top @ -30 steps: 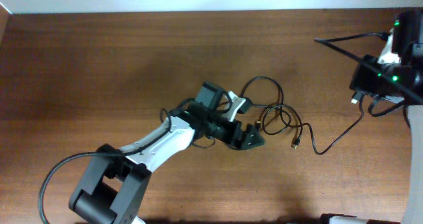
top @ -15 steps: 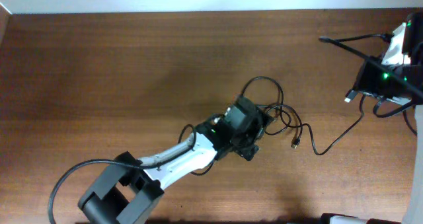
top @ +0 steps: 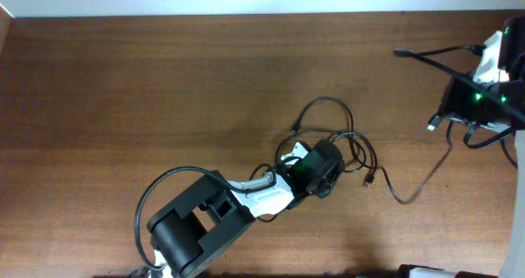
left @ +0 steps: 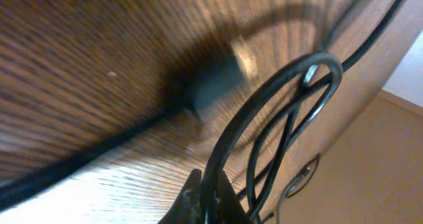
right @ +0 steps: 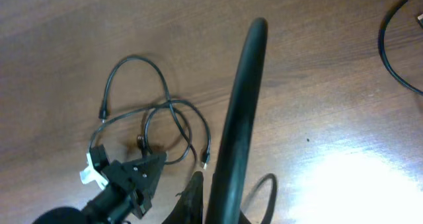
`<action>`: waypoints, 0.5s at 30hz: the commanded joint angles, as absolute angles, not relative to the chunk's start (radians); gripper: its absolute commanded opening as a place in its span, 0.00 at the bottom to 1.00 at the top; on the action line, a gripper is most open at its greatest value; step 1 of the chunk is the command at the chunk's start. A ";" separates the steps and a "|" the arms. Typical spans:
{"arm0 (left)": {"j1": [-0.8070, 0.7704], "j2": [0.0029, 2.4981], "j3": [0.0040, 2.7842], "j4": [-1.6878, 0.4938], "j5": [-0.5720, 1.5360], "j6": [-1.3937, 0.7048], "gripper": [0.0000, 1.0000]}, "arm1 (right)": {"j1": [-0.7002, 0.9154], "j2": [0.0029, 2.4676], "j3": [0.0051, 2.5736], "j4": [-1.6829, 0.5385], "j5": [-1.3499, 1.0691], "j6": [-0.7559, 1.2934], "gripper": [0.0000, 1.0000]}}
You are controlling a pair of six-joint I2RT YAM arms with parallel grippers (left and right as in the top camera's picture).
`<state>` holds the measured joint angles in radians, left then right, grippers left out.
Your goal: Untangle cables
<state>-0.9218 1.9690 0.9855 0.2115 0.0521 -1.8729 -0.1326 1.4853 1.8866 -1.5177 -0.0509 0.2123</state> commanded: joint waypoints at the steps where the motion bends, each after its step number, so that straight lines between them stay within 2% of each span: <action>1: -0.904 1.981 0.979 0.240 0.057 -1.731 0.00 | -0.140 1.481 1.892 -1.523 -0.056 0.190 0.04; 4: -0.855 1.900 0.979 0.253 0.063 -1.522 0.00 | -0.140 1.481 1.892 -1.523 -0.056 0.190 0.04; 8: -0.836 1.567 0.979 0.192 -0.072 -0.992 0.00 | -0.140 1.481 1.892 -1.523 -0.056 0.187 0.04; 12: -0.777 1.156 0.979 -0.236 -0.653 -0.971 0.00 | -0.140 1.481 1.892 -1.525 -0.056 0.187 0.04; 14: -0.657 1.015 0.979 -0.459 -0.765 -0.979 0.00 | -0.140 1.481 1.892 -1.526 -0.056 0.187 0.04; 15: -0.620 0.990 0.979 -0.502 -0.777 -0.981 0.00 | -0.140 1.481 1.892 -1.525 -0.056 0.187 0.04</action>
